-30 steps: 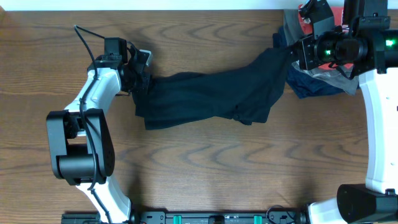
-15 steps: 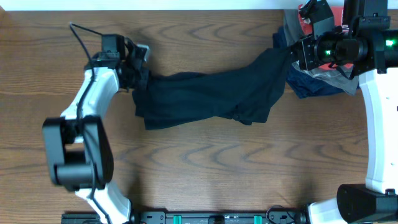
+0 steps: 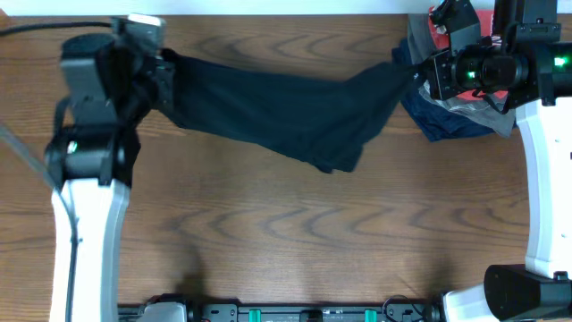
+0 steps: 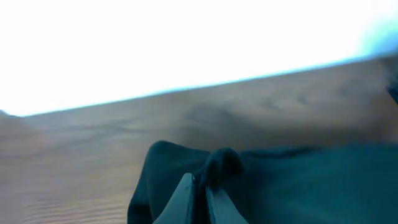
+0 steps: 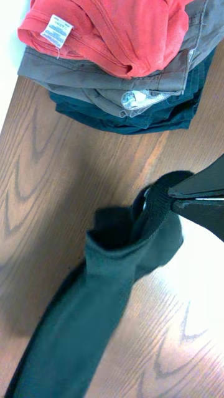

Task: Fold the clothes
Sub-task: 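Lift the shirt between both grippers and lay it flat on the table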

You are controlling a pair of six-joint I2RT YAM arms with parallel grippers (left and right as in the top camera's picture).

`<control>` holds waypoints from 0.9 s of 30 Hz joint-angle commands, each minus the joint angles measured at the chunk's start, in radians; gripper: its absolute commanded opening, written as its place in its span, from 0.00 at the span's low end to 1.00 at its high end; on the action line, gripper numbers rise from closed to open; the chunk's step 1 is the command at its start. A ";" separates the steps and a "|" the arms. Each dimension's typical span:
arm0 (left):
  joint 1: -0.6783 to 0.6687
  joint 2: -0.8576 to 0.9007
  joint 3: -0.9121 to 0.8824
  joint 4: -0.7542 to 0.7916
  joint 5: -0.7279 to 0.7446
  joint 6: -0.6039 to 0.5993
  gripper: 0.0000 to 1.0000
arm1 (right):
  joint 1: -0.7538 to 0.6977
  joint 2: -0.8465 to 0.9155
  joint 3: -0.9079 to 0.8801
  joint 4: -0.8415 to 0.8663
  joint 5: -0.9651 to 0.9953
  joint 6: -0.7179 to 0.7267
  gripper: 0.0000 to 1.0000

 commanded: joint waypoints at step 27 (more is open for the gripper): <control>0.004 -0.206 0.015 0.010 -0.183 -0.192 0.06 | -0.204 -0.249 0.208 -0.103 -0.015 -0.006 0.01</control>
